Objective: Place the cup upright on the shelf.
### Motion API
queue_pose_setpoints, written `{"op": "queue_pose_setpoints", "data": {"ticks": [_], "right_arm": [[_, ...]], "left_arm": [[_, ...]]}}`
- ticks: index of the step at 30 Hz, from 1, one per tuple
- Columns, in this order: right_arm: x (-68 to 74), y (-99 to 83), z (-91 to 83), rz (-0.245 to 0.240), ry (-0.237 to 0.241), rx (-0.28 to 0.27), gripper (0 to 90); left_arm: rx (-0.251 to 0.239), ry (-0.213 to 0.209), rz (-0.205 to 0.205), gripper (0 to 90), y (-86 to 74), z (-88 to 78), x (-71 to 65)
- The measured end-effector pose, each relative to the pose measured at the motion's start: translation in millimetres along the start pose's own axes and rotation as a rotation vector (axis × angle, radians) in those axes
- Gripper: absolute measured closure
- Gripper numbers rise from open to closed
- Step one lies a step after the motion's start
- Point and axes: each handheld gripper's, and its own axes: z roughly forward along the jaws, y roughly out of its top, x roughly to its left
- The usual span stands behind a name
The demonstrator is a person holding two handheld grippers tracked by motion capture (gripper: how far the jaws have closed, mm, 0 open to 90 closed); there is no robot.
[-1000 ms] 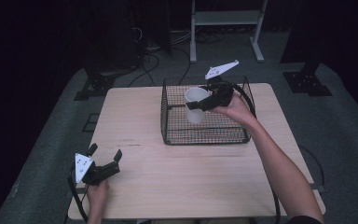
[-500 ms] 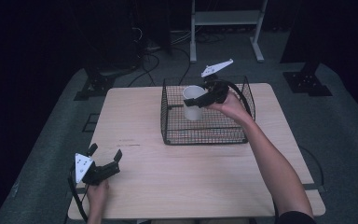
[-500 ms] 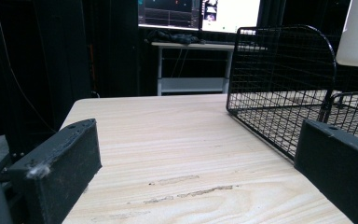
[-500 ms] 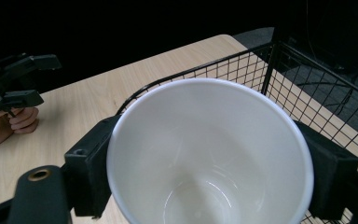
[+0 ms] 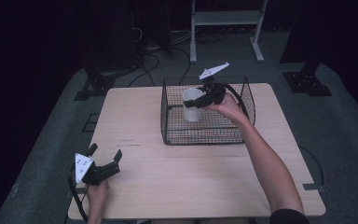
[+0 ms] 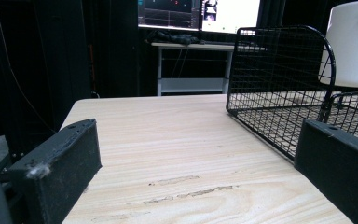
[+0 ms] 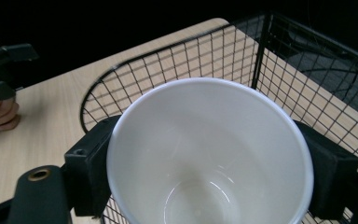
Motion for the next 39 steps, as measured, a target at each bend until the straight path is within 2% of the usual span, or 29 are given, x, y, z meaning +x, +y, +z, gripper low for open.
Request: {"op": "queue_pose_setpoints", "data": {"ticks": [11, 17, 39], "right_arm": [[-13.9, -11.6, 10.3, 0.038, -0.005, 0.029, 18.3], [-16.2, -14.3, 15.2, 0.033, -0.007, 0.042, 18.3], [-27.1, -25.0, 27.5, 0.065, -0.005, 0.077, 18.3]], "left_arm": [[-0.001, -0.001, 0.002, 0.0, 0.0, 0.0, -0.2], [-0.001, -0.002, 0.004, 0.0, 0.0, -0.1, -0.1], [-0.002, -0.003, 0.003, 0.0, 0.0, -0.3, 0.1]]}}
